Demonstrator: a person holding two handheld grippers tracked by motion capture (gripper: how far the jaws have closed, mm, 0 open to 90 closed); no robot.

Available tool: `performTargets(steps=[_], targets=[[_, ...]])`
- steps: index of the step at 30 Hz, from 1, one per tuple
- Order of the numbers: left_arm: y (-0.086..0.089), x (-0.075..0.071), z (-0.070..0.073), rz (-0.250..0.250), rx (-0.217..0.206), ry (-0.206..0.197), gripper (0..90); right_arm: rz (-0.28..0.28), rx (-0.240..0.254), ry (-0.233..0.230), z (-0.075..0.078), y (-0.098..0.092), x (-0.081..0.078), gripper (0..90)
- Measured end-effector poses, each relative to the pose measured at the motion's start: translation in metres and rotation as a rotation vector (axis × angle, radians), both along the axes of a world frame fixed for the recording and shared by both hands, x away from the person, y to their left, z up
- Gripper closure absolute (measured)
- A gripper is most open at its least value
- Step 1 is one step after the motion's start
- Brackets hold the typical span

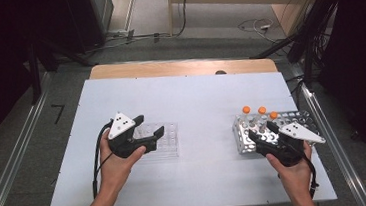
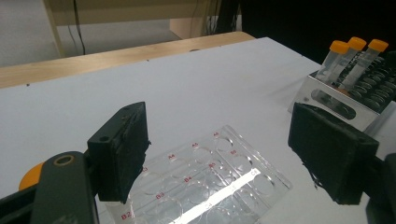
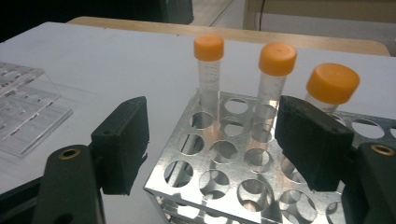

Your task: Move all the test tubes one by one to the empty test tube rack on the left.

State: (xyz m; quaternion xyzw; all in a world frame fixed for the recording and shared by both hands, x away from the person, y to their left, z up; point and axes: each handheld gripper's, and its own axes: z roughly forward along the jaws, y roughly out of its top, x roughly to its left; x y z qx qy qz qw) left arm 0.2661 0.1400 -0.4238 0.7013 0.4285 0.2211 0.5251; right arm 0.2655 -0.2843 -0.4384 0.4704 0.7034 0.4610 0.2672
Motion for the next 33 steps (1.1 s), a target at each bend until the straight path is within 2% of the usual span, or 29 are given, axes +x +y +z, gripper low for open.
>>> performTargets(steps=[8, 14, 23, 28, 33], targets=[[0.000, 0.000, -0.001, -0.001, 0.002, 0.002, 20.5, -0.038, 0.001, 0.006, -0.002, -0.011, 0.004, 25.0], [0.000, 0.001, -0.001, -0.001, 0.006, 0.002, 20.3, -0.093, -0.004, 0.017, -0.008, -0.022, 0.010, 25.0], [-0.003, 0.001, -0.003, -0.008, 0.014, 0.007, 19.6, -0.132, -0.028, 0.010, -0.017, -0.024, 0.024, 25.5], [-0.003, 0.001, -0.004, -0.010, 0.016, 0.010, 19.6, -0.153, -0.033, 0.019, -0.022, -0.027, 0.032, 28.8], [-0.003, 0.001, -0.005, -0.010, 0.015, 0.014, 19.7, -0.153, -0.036, 0.008, -0.024, -0.029, 0.034, 39.0]])
